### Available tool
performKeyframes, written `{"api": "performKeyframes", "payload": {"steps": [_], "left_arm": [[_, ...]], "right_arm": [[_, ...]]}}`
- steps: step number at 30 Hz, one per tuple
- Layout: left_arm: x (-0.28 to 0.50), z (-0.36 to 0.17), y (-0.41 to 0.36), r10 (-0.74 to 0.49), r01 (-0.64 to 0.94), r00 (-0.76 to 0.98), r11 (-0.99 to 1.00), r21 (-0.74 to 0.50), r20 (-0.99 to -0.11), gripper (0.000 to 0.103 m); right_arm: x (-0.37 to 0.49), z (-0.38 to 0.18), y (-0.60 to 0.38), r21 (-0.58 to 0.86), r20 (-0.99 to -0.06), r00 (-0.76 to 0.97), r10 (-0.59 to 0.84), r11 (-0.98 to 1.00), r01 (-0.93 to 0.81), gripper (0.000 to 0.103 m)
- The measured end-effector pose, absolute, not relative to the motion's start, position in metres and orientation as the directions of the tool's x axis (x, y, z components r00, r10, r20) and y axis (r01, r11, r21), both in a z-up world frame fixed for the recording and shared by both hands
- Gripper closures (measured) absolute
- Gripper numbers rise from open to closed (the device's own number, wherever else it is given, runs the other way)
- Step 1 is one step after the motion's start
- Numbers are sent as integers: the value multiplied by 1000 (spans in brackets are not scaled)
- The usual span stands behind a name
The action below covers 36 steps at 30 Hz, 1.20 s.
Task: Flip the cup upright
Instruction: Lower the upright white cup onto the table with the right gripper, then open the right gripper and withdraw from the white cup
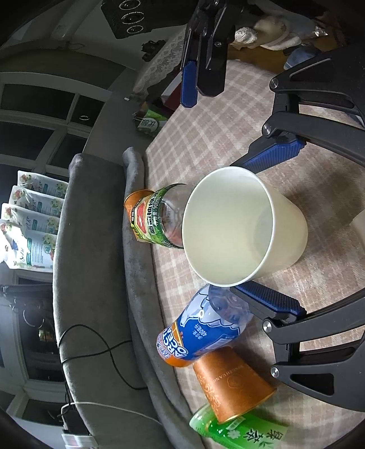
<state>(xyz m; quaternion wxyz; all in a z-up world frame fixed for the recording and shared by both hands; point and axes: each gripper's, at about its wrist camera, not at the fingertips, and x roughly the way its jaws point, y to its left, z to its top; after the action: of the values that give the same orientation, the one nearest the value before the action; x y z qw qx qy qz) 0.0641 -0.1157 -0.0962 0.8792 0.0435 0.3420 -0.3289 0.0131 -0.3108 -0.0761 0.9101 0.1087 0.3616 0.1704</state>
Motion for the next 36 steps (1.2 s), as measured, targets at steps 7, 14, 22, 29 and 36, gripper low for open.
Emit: {"api": "performKeyframes", "payload": {"steps": [7,14,22,29,36], "left_arm": [[60,-94,-111,-546,607,549,781,-147,-633,27],[52,-92,-104,-534,606,550,784,-134,-642,27],[35,-73,-74,-483,538,627,836,-107,-611,25],[16,-44,-54,-398,435,759,899,-53,-515,21],[4,-26,-46,-340,366,827,930,-30,-447,20]], "right_arm": [[11,-74,-305,320,-617,682,393,917,-239,16],[8,-70,-298,294,-607,702,372,926,-237,16],[3,-54,-289,215,-576,771,273,960,-180,16],[1,-42,-279,133,-541,823,172,984,-119,16],[0,-34,-280,104,-501,860,97,993,-52,11]]}}
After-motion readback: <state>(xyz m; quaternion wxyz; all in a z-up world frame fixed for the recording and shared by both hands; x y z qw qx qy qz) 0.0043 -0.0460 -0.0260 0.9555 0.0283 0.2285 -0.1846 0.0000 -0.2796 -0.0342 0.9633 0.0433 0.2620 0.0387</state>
